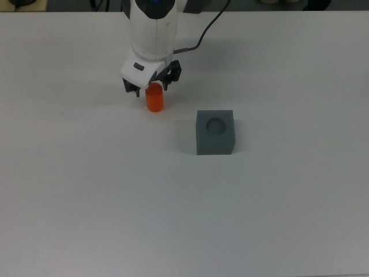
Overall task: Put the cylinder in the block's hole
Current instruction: 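Close the gripper around the orange cylinder and lift it, then carry the cylinder over the grey block's hole, then lower the cylinder into the hole and open the gripper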
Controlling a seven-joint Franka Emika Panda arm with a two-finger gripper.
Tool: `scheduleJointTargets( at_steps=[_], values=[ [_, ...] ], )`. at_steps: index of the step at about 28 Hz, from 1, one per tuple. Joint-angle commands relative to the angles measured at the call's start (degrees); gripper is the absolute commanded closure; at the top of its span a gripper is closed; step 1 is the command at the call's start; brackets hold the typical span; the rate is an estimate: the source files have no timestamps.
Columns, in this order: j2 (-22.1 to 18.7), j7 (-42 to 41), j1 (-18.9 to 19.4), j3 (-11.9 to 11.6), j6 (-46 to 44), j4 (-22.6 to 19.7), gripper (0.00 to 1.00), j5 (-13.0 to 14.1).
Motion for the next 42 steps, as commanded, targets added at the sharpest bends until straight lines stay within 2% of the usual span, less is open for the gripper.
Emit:
scheduleJointTargets(
  at_steps=[1, 3, 6, 14, 19, 20, 24, 26, 31, 42],
  values=[
    [0.2, -0.7, 0.5, -0.3, 0.9, 0.6, 0.83, -0.9],
    [0.2, -0.7, 0.4, -0.3, 0.9, 0.6, 0.93, -0.8],
    [0.1, -0.6, 0.4, -0.2, 0.8, 1.0, 1.00, -0.6],
    [0.1, -0.4, 0.5, -0.2, 0.4, 3.9, 1.00, -0.1],
    [0.5, 1.9, 0.7, 0.1, -0.3, 9.2, 1.00, 3.9],
    [1.0, 3.0, 1.1, 0.5, -1.5, 11.0, 1.00, 5.6],
    [2.8, 6.6, 1.8, 1.2, -5.8, 16.5, 1.00, 7.5],
    [4.5, 10.1, 2.4, 2.1, -8.9, 21.0, 1.00, 7.6],
    [8.0, 13.6, 4.8, 2.5, -12.6, 27.9, 1.00, 7.7],
    [11.0, 18.3, 9.3, 1.5, -12.5, 29.7, 1.00, 6.5]
  ],
)
